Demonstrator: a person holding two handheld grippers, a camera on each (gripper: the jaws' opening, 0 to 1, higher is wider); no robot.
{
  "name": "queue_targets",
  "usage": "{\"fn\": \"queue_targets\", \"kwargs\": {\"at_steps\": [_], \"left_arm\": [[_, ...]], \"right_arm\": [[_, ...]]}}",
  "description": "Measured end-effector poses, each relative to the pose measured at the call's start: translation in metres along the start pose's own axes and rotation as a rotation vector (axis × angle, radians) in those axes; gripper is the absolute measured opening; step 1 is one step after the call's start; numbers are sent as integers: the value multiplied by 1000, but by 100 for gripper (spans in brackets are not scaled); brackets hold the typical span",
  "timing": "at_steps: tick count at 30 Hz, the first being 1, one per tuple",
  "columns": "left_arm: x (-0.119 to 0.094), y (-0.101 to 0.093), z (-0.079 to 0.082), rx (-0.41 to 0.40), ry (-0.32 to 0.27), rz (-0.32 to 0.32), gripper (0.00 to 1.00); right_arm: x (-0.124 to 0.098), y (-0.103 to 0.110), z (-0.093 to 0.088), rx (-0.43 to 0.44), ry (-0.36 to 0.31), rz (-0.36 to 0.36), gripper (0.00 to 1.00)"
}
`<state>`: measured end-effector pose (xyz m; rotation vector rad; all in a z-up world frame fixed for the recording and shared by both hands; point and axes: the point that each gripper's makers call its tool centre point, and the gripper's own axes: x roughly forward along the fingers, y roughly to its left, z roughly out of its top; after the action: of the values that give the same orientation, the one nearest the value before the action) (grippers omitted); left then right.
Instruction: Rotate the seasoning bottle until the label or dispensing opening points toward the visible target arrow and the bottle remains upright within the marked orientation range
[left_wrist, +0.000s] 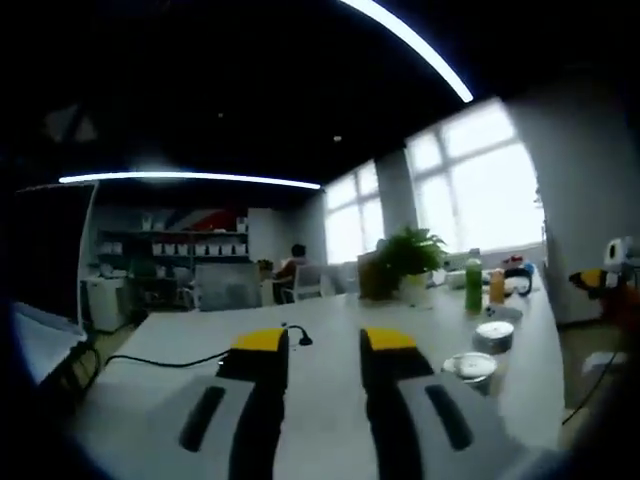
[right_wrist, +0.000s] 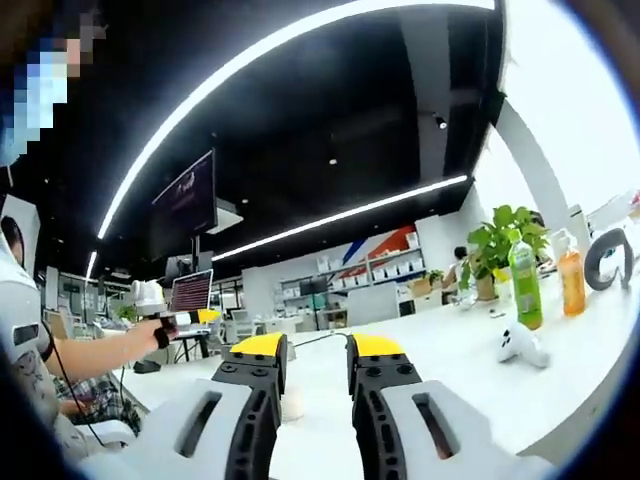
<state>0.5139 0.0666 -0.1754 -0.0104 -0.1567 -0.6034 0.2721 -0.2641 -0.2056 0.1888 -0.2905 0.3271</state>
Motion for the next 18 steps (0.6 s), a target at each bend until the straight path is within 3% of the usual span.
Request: {"fn": "queue_targets", "kwargs": {"at_steps": [2, 5, 8, 13, 17, 18], "left_arm": [[9, 8, -4, -17, -14, 22, 29], [17, 21, -5, 41, -65, 102, 24], [28, 31, -19, 27, -36, 130, 25], [48, 48, -42, -67, -3, 171, 27], [60, 58, -55, 119, 46, 213, 27], [63, 57, -59, 124, 56, 212, 27]], "right_arm": [[0, -1, 5, -23, -18, -7, 23], [-1, -5, 9, -1, -40, -8, 23], [1, -7, 4, 15, -28, -9, 23], [0, -6, 0, 20, -19, -6, 23], [-1, -12, -1, 22, -21, -20, 23], [-1, -14, -1, 25, -22, -24, 23]]}}
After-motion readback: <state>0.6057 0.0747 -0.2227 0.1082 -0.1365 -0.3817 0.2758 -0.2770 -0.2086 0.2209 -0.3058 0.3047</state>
